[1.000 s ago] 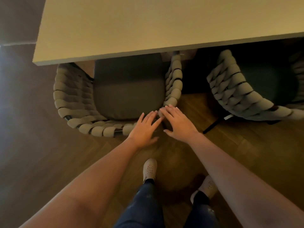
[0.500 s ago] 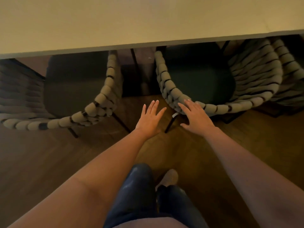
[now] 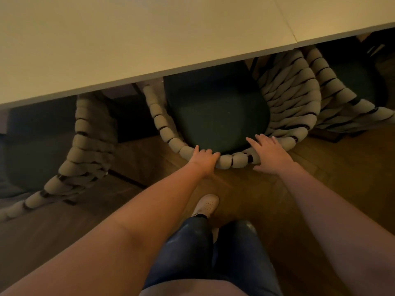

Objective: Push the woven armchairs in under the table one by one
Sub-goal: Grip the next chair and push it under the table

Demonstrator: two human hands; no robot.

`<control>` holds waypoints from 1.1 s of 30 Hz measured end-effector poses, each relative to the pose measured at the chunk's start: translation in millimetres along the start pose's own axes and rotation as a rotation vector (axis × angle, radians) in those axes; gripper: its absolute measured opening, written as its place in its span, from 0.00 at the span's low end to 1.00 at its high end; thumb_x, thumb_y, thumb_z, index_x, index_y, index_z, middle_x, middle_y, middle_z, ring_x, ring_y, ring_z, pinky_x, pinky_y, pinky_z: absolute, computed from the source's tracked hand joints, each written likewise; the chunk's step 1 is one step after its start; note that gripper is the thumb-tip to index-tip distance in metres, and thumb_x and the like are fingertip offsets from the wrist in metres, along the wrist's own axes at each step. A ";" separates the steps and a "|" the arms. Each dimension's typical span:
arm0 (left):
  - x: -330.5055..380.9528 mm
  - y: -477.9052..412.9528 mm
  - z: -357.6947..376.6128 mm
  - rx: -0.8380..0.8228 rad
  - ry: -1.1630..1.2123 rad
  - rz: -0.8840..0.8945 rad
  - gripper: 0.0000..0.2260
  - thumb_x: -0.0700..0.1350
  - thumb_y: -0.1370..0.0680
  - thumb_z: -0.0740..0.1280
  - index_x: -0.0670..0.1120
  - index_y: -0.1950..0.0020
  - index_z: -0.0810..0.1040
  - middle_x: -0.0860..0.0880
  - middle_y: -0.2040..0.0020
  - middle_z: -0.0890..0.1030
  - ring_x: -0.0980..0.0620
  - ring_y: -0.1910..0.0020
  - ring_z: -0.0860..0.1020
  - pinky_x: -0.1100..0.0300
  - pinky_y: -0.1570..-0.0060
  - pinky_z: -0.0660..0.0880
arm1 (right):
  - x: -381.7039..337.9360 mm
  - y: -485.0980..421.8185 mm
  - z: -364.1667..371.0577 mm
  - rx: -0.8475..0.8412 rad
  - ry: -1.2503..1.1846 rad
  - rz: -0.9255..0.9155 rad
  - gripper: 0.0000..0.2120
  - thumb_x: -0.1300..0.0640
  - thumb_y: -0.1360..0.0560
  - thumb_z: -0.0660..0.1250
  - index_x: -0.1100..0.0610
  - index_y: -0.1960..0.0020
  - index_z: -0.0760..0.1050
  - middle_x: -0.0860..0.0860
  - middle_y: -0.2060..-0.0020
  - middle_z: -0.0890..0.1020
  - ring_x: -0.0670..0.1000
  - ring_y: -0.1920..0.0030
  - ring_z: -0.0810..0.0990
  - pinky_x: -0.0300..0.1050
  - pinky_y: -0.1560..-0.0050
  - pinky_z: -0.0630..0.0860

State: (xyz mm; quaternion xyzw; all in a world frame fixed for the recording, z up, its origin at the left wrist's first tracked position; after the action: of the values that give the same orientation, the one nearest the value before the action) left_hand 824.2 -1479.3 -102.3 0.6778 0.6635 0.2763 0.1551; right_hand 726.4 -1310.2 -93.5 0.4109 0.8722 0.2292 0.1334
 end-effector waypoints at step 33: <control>77.2 13.8 44.3 -0.024 0.083 -0.446 0.12 0.47 0.22 0.63 0.54 0.39 0.73 0.52 0.48 0.78 0.49 0.44 0.75 0.46 0.35 0.63 | 111.2 -18.6 11.9 -0.198 0.279 -0.385 0.30 0.58 0.25 0.68 0.44 0.27 0.64 0.48 0.35 0.75 0.52 0.35 0.73 0.53 0.29 0.64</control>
State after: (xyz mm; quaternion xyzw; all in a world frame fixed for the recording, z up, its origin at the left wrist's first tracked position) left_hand 858.6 -1397.3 -116.8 0.5006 0.7993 0.2708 0.1930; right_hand 649.5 -1230.6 -118.2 0.1866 0.9176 0.3385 0.0924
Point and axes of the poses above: each hand's wrist, its own y-axis away from the middle knuckle, its own z-axis out of the palm, x = y × z, the point moved 5 cm from there along -y, towards the middle knuckle
